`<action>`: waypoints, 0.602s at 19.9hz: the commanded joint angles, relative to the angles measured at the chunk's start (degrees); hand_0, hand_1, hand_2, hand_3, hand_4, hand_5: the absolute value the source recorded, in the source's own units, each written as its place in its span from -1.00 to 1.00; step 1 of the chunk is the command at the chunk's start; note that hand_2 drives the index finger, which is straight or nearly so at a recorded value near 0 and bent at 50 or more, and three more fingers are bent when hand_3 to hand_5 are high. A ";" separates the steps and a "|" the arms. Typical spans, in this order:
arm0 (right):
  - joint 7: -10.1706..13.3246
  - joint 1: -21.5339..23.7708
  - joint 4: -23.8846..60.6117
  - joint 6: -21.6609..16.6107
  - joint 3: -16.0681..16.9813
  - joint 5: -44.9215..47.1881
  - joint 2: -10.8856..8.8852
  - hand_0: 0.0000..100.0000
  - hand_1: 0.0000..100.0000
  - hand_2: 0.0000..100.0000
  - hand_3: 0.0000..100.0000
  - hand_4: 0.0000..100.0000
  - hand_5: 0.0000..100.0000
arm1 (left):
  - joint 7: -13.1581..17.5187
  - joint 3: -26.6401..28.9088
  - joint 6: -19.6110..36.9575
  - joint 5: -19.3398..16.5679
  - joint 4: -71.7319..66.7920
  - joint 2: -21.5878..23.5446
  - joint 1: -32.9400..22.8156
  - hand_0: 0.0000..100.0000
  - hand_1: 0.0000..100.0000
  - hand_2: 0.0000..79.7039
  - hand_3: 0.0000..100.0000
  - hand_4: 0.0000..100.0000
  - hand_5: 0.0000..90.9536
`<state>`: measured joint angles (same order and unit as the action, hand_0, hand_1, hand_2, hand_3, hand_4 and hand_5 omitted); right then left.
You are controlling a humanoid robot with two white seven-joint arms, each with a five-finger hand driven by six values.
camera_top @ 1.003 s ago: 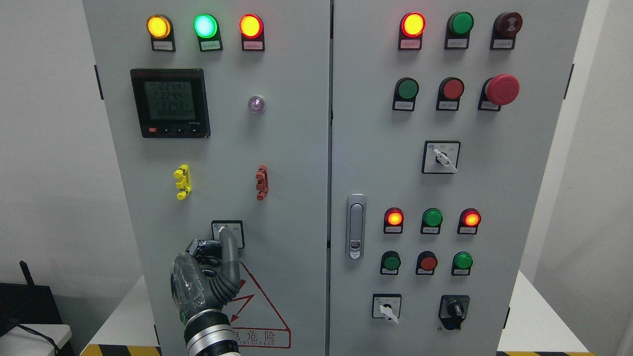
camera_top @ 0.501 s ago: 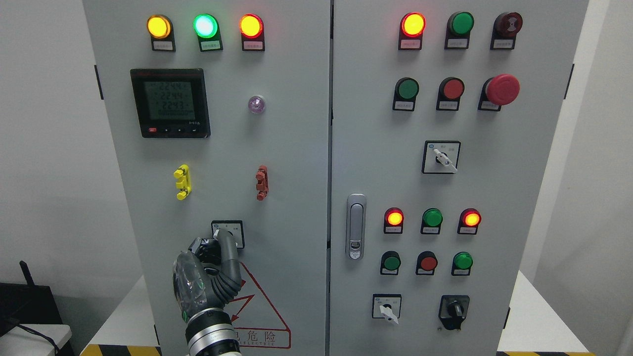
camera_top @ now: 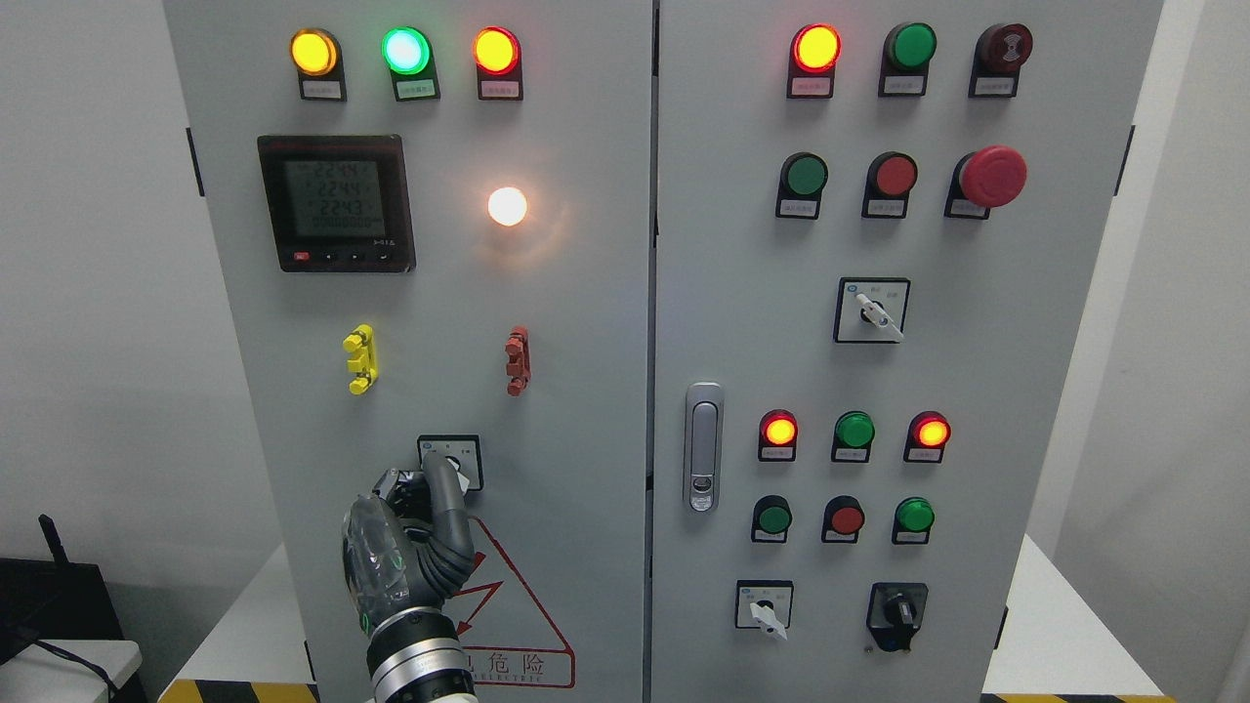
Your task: Turn on light switch 1
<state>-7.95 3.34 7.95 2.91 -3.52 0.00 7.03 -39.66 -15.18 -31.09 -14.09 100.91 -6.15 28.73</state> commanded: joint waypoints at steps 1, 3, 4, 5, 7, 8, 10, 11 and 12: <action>0.13 0.00 -0.04 -0.01 0.00 1.06 0.00 -0.76 -0.22 -1.00 -1.00 -1.00 -1.00 | 0.02 -0.03 -0.03 0.03 -0.01 0.00 0.01 0.01 -0.64 0.50 0.38 0.46 0.39; 0.13 0.00 -0.04 -0.01 0.00 0.97 0.00 -0.76 -0.22 -1.00 -1.00 -1.00 -1.00 | 0.02 -0.03 -0.03 0.03 -0.01 0.00 0.01 -0.23 -0.58 0.50 0.38 0.46 0.39; 0.13 0.00 -0.04 -0.01 0.00 0.97 0.00 -0.76 -0.22 -1.00 -1.00 -1.00 -1.00 | 0.02 -0.03 -0.03 0.03 -0.01 0.00 0.01 -0.37 -0.54 0.50 0.38 0.46 0.39; 0.04 0.00 0.05 -0.01 0.00 0.97 0.00 -0.76 -0.22 -1.00 -1.00 -1.00 -1.00 | 0.02 -0.03 -0.03 0.03 -0.01 0.00 0.01 -0.41 -0.52 0.50 0.38 0.46 0.39; 0.04 0.00 -0.04 -0.01 0.00 0.97 0.00 -0.76 -0.22 -1.00 -1.00 -1.00 -1.00 | 0.02 0.06 -0.03 -0.06 -0.01 0.00 0.01 -0.49 -0.48 0.50 0.38 0.46 0.39; 0.04 0.00 -0.04 -0.01 0.00 1.06 0.00 -0.76 -0.22 -1.00 -1.00 -1.00 -1.00 | 0.02 0.06 -0.03 -0.06 -0.01 -0.09 0.01 -0.52 -0.47 0.50 0.38 0.46 0.39; 0.13 0.00 -0.04 -0.01 0.00 0.97 0.00 -0.76 -0.22 -1.00 -1.00 -1.00 -1.00 | 0.02 0.15 -0.03 -0.06 0.08 -0.09 -0.08 -0.56 -0.47 0.51 0.38 0.46 0.39; 0.04 0.00 -0.04 -0.01 0.00 1.06 0.00 -0.76 -0.22 -1.00 -1.00 -1.00 -1.00 | 0.02 0.15 -0.03 -0.06 0.08 -0.09 -0.08 -0.59 -0.46 0.52 0.38 0.46 0.39; 0.13 0.00 0.05 -0.01 0.00 1.06 0.00 -0.76 -0.22 -1.00 -1.00 -1.00 -1.00 | 0.02 0.24 -0.03 -0.06 0.16 -0.09 -0.17 -0.61 -0.46 0.53 0.39 0.46 0.39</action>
<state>-7.99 3.34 7.94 2.91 -3.52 0.00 7.03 -39.64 -15.14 -31.09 -14.11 100.91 -6.16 28.73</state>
